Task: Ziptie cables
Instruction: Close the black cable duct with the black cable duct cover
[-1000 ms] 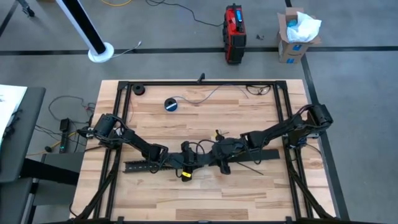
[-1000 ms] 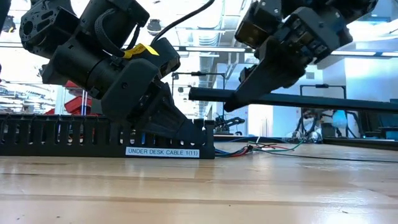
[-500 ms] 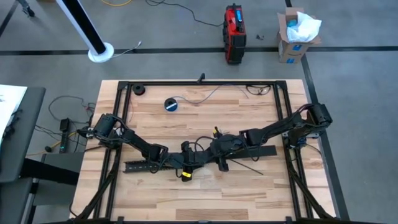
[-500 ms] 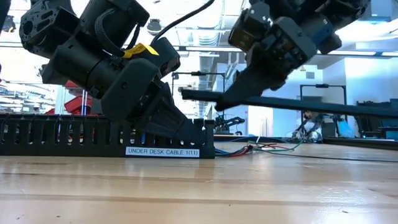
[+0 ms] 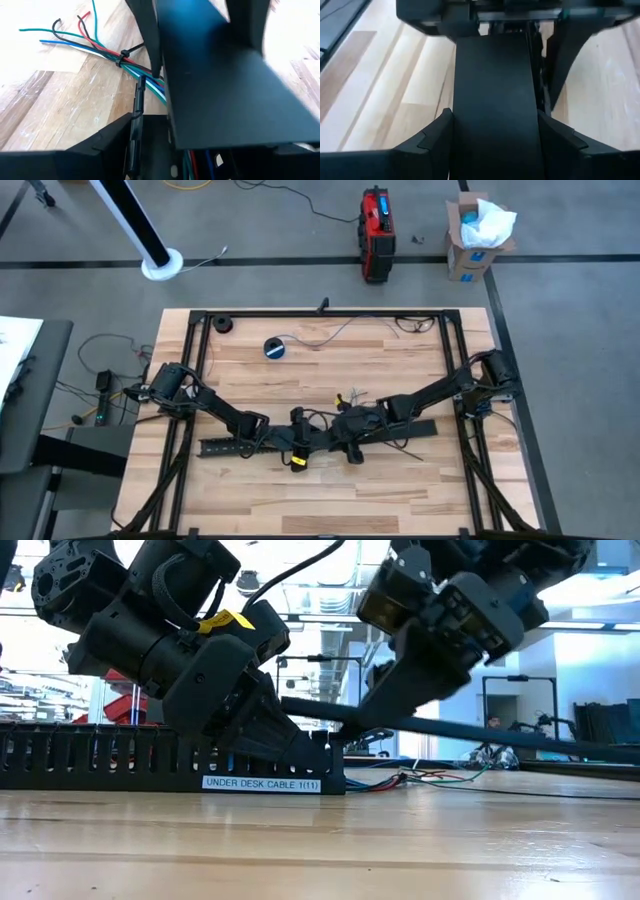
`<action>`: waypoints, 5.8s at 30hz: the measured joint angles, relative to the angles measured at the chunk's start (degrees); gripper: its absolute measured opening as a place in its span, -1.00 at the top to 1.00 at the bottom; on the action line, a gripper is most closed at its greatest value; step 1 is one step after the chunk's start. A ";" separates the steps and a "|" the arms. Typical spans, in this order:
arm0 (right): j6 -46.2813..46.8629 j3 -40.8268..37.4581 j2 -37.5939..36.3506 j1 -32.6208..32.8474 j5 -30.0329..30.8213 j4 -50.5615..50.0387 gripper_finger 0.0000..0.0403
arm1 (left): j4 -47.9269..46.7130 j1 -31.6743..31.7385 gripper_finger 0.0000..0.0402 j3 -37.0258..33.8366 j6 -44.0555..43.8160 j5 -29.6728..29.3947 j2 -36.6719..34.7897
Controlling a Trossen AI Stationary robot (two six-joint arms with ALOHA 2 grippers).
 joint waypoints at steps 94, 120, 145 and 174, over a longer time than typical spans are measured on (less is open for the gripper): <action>-3.23 23.71 10.95 -6.43 -10.15 -35.02 -0.15 | 0.37 0.11 -0.22 0.09 1.73 3.71 0.04; 0.25 23.93 10.67 -6.22 -11.34 -37.28 -0.68 | 0.24 0.81 -0.22 0.17 1.46 3.44 0.04; -6.31 33.34 10.56 -6.47 -11.47 -52.65 -0.66 | 0.13 0.92 -0.22 0.15 1.28 3.04 0.04; -11.42 42.29 12.14 -3.65 -7.75 -53.80 1.00 | 0.25 0.94 -0.22 0.09 0.73 3.06 0.04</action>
